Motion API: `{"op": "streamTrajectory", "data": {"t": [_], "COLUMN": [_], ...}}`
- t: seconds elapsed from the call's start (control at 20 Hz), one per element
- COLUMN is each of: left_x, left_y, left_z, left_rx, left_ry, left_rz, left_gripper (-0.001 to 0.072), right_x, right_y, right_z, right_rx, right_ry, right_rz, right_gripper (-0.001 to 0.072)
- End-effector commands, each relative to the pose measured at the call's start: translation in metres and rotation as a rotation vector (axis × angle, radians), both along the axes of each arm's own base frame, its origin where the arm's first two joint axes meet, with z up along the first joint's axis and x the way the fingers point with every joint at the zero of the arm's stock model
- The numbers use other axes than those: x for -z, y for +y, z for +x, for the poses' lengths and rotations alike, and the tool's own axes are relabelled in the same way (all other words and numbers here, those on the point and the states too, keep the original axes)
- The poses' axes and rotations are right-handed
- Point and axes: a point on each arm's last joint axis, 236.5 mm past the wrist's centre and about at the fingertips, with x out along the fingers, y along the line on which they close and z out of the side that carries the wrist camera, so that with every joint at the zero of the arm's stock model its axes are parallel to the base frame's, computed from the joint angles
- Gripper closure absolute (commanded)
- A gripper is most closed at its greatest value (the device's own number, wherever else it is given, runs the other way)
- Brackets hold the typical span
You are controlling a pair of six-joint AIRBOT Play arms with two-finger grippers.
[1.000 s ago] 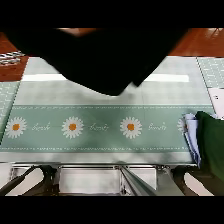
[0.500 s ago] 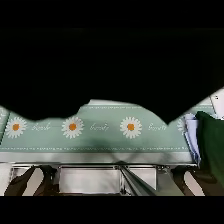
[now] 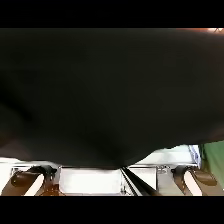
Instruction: Fold the shirts.
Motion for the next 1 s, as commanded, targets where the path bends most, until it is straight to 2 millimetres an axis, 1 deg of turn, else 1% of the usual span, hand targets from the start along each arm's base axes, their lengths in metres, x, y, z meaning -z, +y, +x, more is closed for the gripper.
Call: {"op": "streamTrajectory", "data": {"t": [0.0,0.05,0.15,0.25,0.4,0.45,0.55,0.6,0.65,0.7,0.8,0.9,0.95], "left_x": [0.054,0.074,0.114,0.159,0.227,0.249,0.297,0.317,0.334,0.351,0.381,0.412,0.427], "left_y": [0.014,0.011,0.003,-0.007,-0.023,-0.026,-0.032,-0.036,-0.040,-0.040,-0.031,-0.027,-0.028], "left_z": [0.029,0.049,0.097,0.150,0.228,0.252,0.303,0.325,0.346,0.366,0.400,0.421,0.427], "left_rx": [-0.072,-0.075,-0.076,-0.073,-0.055,-0.057,-0.072,-0.064,-0.051,-0.049,-0.064,-0.078,-0.082], "left_ry": [0.194,0.260,0.372,0.473,0.603,0.627,0.651,0.646,0.633,0.623,0.611,0.621,0.639], "left_rz": [0.018,0.024,0.047,0.062,0.091,0.090,0.028,-0.016,-0.060,-0.107,-0.173,-0.206,-0.208], "left_gripper": [0.0687,0.0687,0.0687,0.0687,0.0687,0.0687,0.0687,0.0687,0.0687,0.0687,0.0687,0.0687,0.0687], "right_x": [0.050,0.065,0.101,0.137,0.182,0.198,0.241,0.261,0.284,0.307,0.342,0.373,0.387], "right_y": [0.003,0.000,-0.005,0.000,0.010,0.011,0.014,0.018,0.017,0.012,0.001,0.002,0.004], "right_z": [0.028,0.046,0.082,0.124,0.196,0.220,0.264,0.284,0.304,0.324,0.363,0.387,0.393], "right_rx": [-0.020,-0.017,-0.018,-0.069,-0.146,-0.157,-0.170,-0.195,-0.195,-0.179,-0.147,-0.149,-0.157], "right_ry": [0.148,0.174,0.255,0.332,0.401,0.418,0.464,0.478,0.499,0.512,0.513,0.551,0.578], "right_rz": [0.054,0.065,0.087,0.123,0.197,0.221,0.291,0.320,0.339,0.344,0.352,0.388,0.402], "right_gripper": [0.0692,0.0693,0.0693,0.0692,0.0693,0.0693,0.0692,0.0693,0.0692,0.0692,0.0693,0.0693,0.0693]}}
